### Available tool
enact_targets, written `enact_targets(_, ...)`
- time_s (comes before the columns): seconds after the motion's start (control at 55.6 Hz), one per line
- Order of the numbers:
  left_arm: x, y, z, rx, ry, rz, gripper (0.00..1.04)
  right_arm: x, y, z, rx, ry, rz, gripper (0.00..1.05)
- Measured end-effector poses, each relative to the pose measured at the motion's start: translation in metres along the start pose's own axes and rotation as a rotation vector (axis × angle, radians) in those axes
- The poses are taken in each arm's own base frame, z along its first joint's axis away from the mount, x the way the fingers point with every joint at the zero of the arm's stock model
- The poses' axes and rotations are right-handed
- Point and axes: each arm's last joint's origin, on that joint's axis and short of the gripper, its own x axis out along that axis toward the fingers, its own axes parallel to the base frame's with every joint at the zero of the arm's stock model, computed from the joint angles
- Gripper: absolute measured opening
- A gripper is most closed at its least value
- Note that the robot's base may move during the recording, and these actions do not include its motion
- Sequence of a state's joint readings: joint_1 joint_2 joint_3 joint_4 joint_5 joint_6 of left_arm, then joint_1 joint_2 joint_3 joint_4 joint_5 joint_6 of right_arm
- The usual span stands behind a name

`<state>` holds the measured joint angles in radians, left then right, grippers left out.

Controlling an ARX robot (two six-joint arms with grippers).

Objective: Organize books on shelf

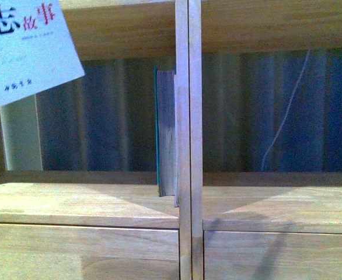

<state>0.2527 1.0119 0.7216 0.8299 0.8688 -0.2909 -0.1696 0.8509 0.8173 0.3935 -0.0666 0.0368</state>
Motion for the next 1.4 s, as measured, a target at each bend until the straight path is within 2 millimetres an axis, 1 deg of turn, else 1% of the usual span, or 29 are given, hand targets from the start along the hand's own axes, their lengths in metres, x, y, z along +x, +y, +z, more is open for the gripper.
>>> enact_targets(0.036, -0.001, 0.001, -0.002, 0.000, 0.004, 0.006, 0.07, -0.002, 0.001, -0.001, 0.002, 0.062, 0.029, 0.86)
enact_targets(0.054, -0.002, 0.003, -0.005, 0.000, 0.007, 0.011, 0.07, -0.006, 0.002, -0.005, 0.004, 0.120, 0.055, 0.83)
enact_targets(0.09, -0.003, 0.005, -0.009, -0.003, 0.013, 0.019, 0.07, -0.014, 0.003, -0.014, 0.011, 0.208, 0.071, 0.78)
enact_targets(0.108, -0.004, 0.006, -0.011, -0.007, 0.017, 0.023, 0.07, -0.019, 0.004, -0.021, 0.016, 0.257, 0.078, 0.74)
enact_targets(0.126, -0.004, 0.006, -0.012, -0.008, 0.019, 0.024, 0.07, -0.022, 0.005, -0.025, 0.018, 0.278, 0.081, 0.73)
enact_targets(0.162, -0.005, 0.008, -0.017, -0.012, 0.026, 0.031, 0.07, -0.031, 0.007, -0.040, 0.021, 0.325, 0.092, 0.66)
enact_targets(0.288, -0.006, 0.012, -0.026, -0.015, 0.033, 0.056, 0.07, -0.051, 0.009, -0.069, 0.014, 0.352, 0.085, 0.47)
enact_targets(0.378, -0.003, 0.016, -0.032, -0.018, 0.030, 0.079, 0.07, -0.065, 0.012, -0.089, 0.014, 0.361, 0.088, 0.31)
enact_targets(0.45, 0.000, 0.018, -0.038, -0.031, 0.036, 0.097, 0.07, -0.073, 0.014, -0.099, 0.013, 0.364, 0.084, 0.21)
enact_targets(0.486, 0.002, 0.020, -0.041, -0.038, 0.040, 0.112, 0.07, -0.079, 0.018, -0.105, 0.009, 0.363, 0.067, 0.14)
enact_targets(0.558, 0.006, 0.024, -0.047, -0.044, 0.043, 0.137, 0.07, -0.087, 0.022, -0.115, 0.010, 0.364, 0.094, 0.02)
enact_targets(0.684, 0.014, 0.027, -0.053, -0.039, 0.046, 0.145, 0.07, -0.098, 0.022, -0.128, 0.009, 0.368, 0.094, 0.03)
enact_targets(0.81, 0.029, 0.030, -0.059, -0.014, 0.047, 0.172, 0.07, -0.109, 0.022, -0.141, 0.009, 0.371, 0.094, 0.03)
enact_targets(0.9, 0.039, 0.032, -0.065, 0.001, 0.056, 0.181, 0.07, -0.113, 0.022, -0.146, 0.009, 0.372, 0.094, 0.03)
enact_targets(1.044, 0.060, 0.036, -0.074, 0.034, 0.062, 0.198, 0.07, -0.121, 0.021, -0.154, 0.009, 0.370, 0.094, 0.03)
enact_targets(1.17, 0.084, 0.040, -0.078, 0.055, 0.052, 0.202, 0.07, -0.127, 0.021, -0.159, 0.009, 0.364, 0.094, 0.03)
enact_targets(1.26, 0.098, 0.041, -0.082, 0.069, 0.050, 0.207, 0.07, -0.130, 0.021, -0.162, 0.009, 0.364, 0.094, 0.03)
enact_targets(1.403, 0.121, 0.038, -0.099, 0.093, 0.070, 0.203, 0.07, -0.134, 0.020, -0.165, 0.009, 0.363, 0.094, 0.03)
